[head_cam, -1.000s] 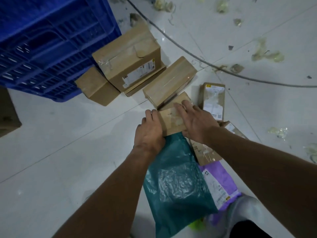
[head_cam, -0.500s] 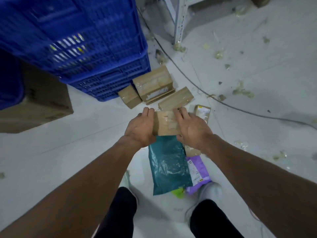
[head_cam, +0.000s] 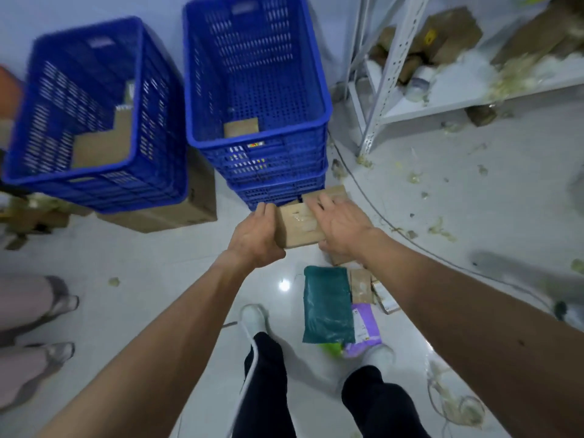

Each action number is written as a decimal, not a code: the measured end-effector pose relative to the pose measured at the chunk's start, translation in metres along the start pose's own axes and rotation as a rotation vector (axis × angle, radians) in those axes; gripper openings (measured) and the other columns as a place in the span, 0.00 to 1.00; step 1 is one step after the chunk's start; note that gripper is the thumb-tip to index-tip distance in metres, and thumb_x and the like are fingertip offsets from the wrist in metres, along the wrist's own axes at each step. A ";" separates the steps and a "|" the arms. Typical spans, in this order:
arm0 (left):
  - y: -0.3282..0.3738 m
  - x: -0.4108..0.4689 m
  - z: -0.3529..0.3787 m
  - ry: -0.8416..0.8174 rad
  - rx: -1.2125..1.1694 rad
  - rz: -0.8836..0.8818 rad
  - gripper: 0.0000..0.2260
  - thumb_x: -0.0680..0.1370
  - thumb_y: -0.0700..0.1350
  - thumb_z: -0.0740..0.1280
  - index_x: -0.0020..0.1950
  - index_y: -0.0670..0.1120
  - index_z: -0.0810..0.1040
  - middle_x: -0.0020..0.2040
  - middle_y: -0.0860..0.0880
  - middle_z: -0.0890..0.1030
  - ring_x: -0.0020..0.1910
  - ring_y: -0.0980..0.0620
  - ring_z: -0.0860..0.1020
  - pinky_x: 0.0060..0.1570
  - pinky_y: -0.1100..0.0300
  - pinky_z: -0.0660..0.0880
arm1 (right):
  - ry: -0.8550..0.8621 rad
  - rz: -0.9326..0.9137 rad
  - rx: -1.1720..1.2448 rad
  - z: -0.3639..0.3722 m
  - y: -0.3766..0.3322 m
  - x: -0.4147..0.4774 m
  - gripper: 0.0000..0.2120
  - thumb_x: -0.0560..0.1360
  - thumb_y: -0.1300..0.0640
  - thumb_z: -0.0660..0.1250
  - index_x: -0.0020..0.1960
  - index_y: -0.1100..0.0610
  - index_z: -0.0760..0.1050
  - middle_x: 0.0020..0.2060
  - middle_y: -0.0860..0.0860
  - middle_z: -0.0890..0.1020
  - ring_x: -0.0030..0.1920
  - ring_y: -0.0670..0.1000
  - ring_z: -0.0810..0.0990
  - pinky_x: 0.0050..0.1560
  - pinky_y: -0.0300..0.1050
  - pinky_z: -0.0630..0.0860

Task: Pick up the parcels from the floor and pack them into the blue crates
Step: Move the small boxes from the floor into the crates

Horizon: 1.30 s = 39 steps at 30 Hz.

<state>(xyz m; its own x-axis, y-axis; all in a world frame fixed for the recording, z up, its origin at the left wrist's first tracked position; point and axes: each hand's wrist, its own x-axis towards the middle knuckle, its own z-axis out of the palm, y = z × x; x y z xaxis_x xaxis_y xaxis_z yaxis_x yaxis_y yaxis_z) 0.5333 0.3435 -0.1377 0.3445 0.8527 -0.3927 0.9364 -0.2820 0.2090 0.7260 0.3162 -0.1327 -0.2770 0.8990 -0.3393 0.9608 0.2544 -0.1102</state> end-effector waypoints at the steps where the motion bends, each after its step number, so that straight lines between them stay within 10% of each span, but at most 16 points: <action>1: -0.007 -0.007 -0.013 0.011 -0.006 -0.013 0.36 0.62 0.51 0.78 0.65 0.47 0.65 0.59 0.49 0.72 0.53 0.48 0.75 0.50 0.53 0.76 | -0.004 -0.015 -0.015 -0.015 -0.009 0.002 0.44 0.69 0.48 0.72 0.77 0.54 0.51 0.64 0.56 0.67 0.57 0.58 0.73 0.56 0.53 0.74; 20: -0.186 0.018 -0.212 0.169 0.076 0.158 0.38 0.62 0.58 0.78 0.66 0.50 0.66 0.58 0.52 0.72 0.54 0.50 0.74 0.52 0.48 0.78 | 0.184 0.024 -0.127 -0.180 -0.140 0.133 0.44 0.67 0.38 0.73 0.73 0.55 0.59 0.61 0.53 0.70 0.59 0.55 0.71 0.59 0.51 0.70; 39: -0.200 0.231 -0.271 0.186 0.117 0.137 0.35 0.66 0.55 0.77 0.67 0.46 0.65 0.59 0.49 0.71 0.57 0.49 0.71 0.52 0.54 0.76 | 0.174 -0.008 -0.159 -0.239 -0.031 0.324 0.43 0.70 0.38 0.71 0.75 0.56 0.57 0.64 0.53 0.70 0.61 0.55 0.70 0.61 0.51 0.71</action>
<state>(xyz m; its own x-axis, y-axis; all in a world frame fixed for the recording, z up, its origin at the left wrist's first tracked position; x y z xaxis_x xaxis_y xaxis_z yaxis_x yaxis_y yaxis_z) 0.4073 0.7157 -0.0270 0.4606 0.8661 -0.1943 0.8869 -0.4403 0.1399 0.6099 0.6848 -0.0159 -0.2916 0.9411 -0.1713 0.9522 0.3026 0.0414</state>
